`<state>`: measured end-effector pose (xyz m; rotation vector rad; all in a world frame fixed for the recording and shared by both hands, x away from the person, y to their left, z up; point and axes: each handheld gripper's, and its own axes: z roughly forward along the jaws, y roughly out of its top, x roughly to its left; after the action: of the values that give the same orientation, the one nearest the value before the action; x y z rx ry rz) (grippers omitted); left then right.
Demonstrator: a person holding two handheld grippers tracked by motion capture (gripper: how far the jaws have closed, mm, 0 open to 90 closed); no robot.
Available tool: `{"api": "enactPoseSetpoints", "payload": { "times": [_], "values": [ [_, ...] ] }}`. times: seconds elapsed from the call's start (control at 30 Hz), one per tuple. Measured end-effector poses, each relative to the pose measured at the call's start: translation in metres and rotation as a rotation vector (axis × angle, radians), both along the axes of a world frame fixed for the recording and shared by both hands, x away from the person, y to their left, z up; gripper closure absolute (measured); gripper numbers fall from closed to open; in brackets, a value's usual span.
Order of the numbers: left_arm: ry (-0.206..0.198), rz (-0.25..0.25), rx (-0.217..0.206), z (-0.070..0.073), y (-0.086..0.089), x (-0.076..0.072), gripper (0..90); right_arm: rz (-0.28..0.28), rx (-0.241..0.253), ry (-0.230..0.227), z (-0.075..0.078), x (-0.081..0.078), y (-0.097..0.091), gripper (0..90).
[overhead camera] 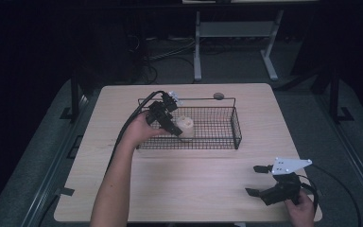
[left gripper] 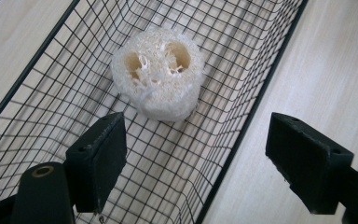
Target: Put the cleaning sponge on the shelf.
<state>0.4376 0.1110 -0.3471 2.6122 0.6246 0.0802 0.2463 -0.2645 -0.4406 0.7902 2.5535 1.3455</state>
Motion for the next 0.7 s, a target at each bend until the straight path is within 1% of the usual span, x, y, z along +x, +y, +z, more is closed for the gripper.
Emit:
{"api": "enactPoseSetpoints", "payload": {
  "times": [0.03, 0.17, 0.2, 0.27, 0.37, 0.4, 0.47, 0.7],
  "values": [
    [-0.006, 0.0, -0.003, 0.001, 0.002, -0.002, 19.7, -0.001, -0.002, -0.001, 0.0, 0.0, 0.0, 13.7],
    [-0.006, 0.002, -0.006, 0.001, 0.009, -0.009, 19.7, -0.003, 0.001, 0.006, 0.0, -0.001, 0.002, 13.8],
    [-0.012, -0.005, -0.001, 0.002, 0.011, -0.01, 19.7, 0.001, -0.003, 0.002, 0.0, -0.001, 0.003, 13.8],
    [-0.011, 0.01, -0.021, 0.001, 0.014, -0.014, 19.7, 0.004, -0.009, 0.003, 0.0, -0.001, 0.004, 13.8],
    [-0.015, 0.013, -0.027, -0.001, 0.017, -0.019, 19.7, 0.007, -0.013, 0.001, 0.001, -0.001, 0.006, 13.8],
    [-0.01, 0.007, -0.017, -0.001, 0.018, -0.02, 19.7, 0.007, -0.014, 0.002, 0.001, -0.001, 0.006, 13.7],
    [-0.015, 0.007, -0.015, -0.003, 0.02, -0.023, 19.7, 0.008, -0.018, 0.0, 0.0, 0.0, 0.007, 13.8],
    [-0.024, 0.005, -0.022, -0.005, 0.023, -0.031, 19.7, 0.003, -0.021, 0.007, 0.0, 0.0, 0.007, 13.8]
  ]
}}
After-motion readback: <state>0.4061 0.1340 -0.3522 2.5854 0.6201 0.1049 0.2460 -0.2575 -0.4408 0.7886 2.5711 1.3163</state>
